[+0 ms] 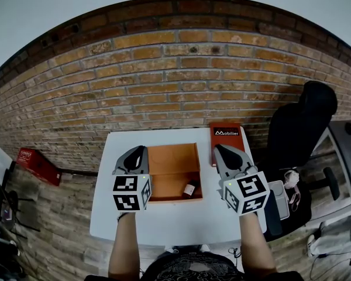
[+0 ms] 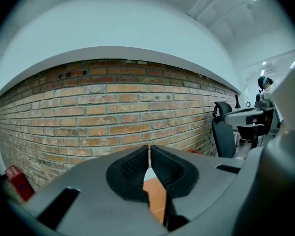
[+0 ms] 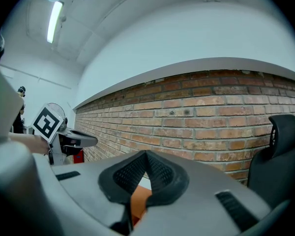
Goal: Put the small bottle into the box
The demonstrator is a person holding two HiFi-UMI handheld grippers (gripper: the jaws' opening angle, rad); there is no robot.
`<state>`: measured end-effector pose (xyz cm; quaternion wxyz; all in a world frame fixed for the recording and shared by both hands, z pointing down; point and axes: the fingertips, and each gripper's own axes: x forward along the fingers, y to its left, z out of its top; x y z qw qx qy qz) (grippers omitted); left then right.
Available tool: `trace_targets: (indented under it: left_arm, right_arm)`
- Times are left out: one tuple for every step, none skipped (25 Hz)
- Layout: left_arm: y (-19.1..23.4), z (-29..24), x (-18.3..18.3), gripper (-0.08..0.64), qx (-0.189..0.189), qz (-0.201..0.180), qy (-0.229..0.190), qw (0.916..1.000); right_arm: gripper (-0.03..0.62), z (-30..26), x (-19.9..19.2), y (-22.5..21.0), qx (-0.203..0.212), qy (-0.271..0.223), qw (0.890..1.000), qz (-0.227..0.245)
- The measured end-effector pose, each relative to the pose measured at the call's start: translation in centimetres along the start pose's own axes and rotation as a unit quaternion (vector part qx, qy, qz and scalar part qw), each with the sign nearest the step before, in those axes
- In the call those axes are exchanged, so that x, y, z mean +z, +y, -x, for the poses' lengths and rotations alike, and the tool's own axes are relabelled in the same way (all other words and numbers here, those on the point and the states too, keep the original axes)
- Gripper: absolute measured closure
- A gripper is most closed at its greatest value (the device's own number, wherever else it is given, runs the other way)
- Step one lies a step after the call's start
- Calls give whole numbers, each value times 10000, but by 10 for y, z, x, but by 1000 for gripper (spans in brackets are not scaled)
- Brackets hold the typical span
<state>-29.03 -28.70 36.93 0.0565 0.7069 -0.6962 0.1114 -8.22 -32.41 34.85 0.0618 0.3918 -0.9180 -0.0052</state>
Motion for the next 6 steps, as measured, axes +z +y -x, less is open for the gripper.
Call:
trace_targets:
  left_arm:
    - [0,0,-1,525,2,0,13,10000]
    - [0,0,-1,525,3,1,25,10000]
    - [0,-1,-2,525,2,2,36,10000]
    - [0,-1,-2,525,-1,4,46,10000]
    - [-1,-1,-3,525,-5,6,54,10000]
    - [-1,-1,-4,525,-10,8,63,10000]
  right_arm:
    - [572,0,0,0,-7,0,10000,0]
    - [572,0,0,-1,-10,0,10000,0]
    - [572,0,1,-1,-10,0,10000,1]
    - [572,0,1,-1,-6,1,10000,3]
    - [572,0,0,-1,-1,3,10000,6]
    - [572,0,0,-1,5,7,10000,10]
